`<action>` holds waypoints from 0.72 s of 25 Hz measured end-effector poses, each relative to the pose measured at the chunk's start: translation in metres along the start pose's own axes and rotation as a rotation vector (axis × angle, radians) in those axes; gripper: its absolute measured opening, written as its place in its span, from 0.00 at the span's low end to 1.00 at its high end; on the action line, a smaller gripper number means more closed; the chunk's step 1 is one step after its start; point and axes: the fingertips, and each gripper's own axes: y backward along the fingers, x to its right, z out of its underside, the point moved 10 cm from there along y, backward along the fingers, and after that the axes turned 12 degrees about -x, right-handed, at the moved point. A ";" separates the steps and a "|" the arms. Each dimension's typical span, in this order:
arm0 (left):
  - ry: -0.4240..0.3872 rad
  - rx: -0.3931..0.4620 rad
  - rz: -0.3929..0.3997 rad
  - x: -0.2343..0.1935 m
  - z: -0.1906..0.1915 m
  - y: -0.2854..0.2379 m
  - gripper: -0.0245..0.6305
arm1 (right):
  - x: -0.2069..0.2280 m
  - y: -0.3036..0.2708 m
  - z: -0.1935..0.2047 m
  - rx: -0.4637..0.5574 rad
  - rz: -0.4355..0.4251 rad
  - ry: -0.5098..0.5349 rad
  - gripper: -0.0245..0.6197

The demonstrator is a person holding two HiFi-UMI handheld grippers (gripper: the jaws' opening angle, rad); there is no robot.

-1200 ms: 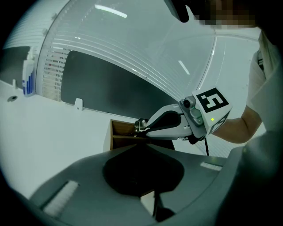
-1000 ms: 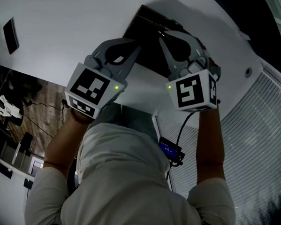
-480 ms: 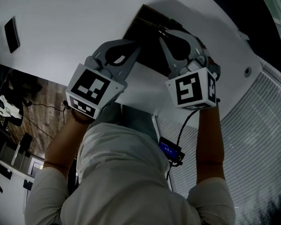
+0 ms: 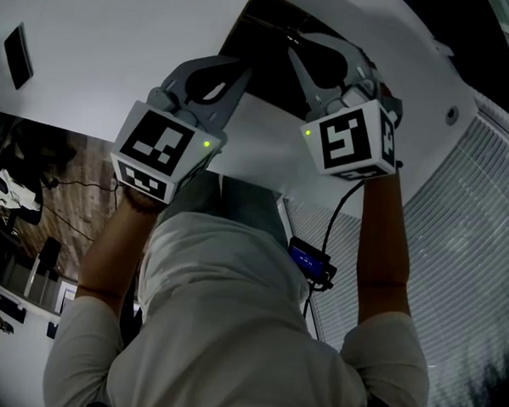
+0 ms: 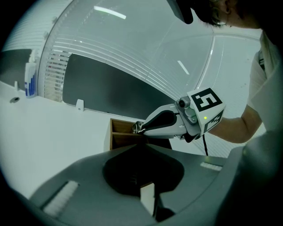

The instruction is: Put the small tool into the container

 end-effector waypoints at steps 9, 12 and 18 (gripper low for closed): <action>-0.031 -0.008 0.011 0.014 -0.008 0.000 0.04 | 0.005 0.007 0.005 0.074 0.012 -0.053 0.13; -0.048 -0.005 0.018 0.019 -0.016 0.002 0.04 | 0.009 0.019 0.004 0.099 0.026 -0.069 0.13; -0.105 0.017 0.024 0.050 -0.029 0.005 0.04 | 0.003 0.055 0.023 0.137 0.091 -0.112 0.04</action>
